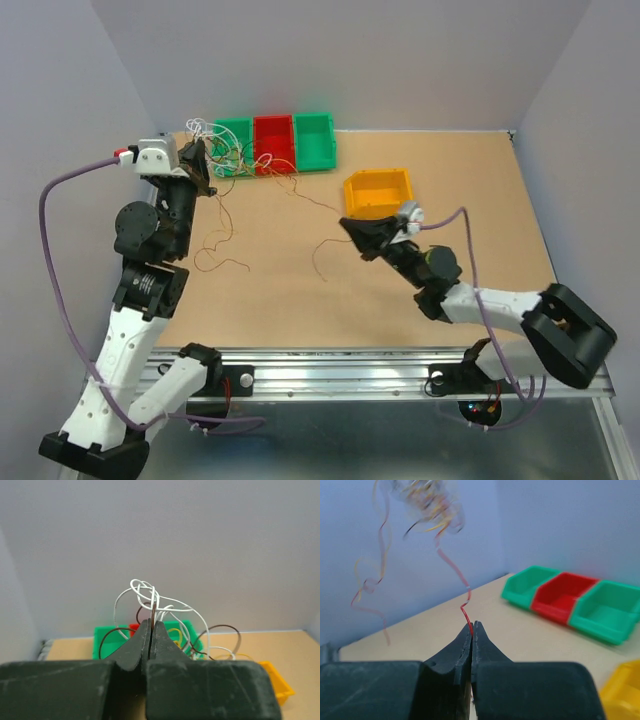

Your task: Untangle the cables

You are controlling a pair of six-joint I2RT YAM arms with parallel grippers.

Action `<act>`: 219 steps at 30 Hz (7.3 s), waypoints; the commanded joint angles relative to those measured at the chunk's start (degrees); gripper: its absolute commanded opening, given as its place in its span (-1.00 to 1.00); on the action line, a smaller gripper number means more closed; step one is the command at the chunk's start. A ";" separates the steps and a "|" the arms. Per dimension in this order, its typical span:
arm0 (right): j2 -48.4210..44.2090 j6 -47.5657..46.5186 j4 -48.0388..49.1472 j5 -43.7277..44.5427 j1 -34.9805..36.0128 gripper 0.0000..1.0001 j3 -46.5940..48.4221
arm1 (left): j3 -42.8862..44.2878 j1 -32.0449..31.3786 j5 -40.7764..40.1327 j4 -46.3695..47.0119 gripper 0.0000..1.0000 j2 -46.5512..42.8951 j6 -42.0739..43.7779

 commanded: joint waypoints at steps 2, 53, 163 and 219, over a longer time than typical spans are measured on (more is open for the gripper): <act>-13.52 10.45 -4.35 9.43 -13.30 -0.99 -7.30 | -3.84 5.92 -5.48 6.28 -1.00 0.40 -2.75; -53.45 13.89 -60.71 -4.63 -25.36 -0.99 7.62 | -18.78 10.94 50.22 4.97 0.69 7.87 21.23; -57.41 15.91 -64.59 -6.02 -25.28 -0.99 16.07 | -12.10 -3.91 43.29 6.90 0.54 28.00 23.17; -52.47 28.06 -36.79 -11.68 -25.27 -0.99 6.40 | -10.26 -19.92 38.28 19.91 -1.00 46.19 18.62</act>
